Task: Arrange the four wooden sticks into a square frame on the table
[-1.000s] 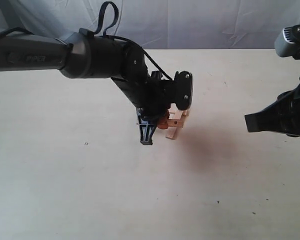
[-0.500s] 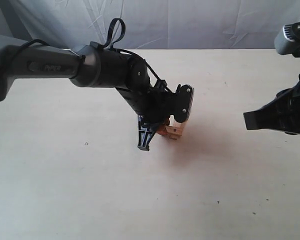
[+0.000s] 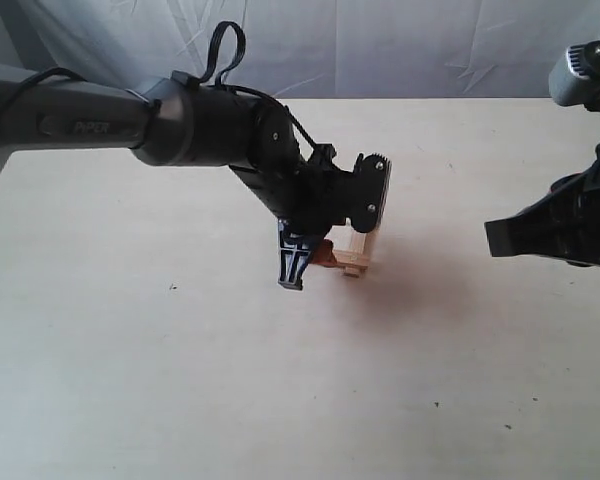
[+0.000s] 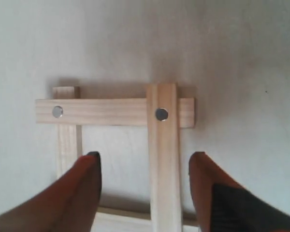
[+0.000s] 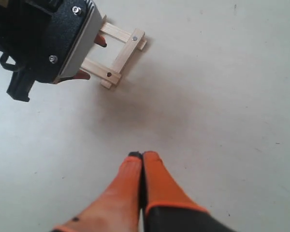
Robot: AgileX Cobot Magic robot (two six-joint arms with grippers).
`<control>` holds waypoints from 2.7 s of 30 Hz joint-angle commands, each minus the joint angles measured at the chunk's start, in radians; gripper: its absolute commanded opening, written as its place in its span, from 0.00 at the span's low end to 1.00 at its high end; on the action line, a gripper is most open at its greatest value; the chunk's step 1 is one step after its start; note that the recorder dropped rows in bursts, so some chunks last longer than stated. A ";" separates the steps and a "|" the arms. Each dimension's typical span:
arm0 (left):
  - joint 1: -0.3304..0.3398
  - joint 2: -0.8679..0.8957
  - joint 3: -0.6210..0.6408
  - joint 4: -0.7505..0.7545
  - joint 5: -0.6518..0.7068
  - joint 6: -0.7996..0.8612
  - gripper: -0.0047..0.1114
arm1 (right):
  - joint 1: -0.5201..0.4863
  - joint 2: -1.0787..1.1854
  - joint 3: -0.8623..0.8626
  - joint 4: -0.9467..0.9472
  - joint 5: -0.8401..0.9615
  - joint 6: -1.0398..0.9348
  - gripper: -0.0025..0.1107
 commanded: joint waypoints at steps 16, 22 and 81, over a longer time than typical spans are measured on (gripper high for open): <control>0.097 -0.303 0.001 0.181 0.353 -1.026 0.04 | -0.005 -0.008 0.014 -0.080 -0.067 -0.004 0.02; 0.223 -0.487 0.049 0.245 0.501 -1.240 0.04 | -0.005 -0.079 0.114 -0.068 -0.211 -0.004 0.02; 0.257 -1.452 0.758 0.180 0.200 -1.307 0.04 | -0.423 -0.675 0.264 0.022 -0.333 -0.004 0.02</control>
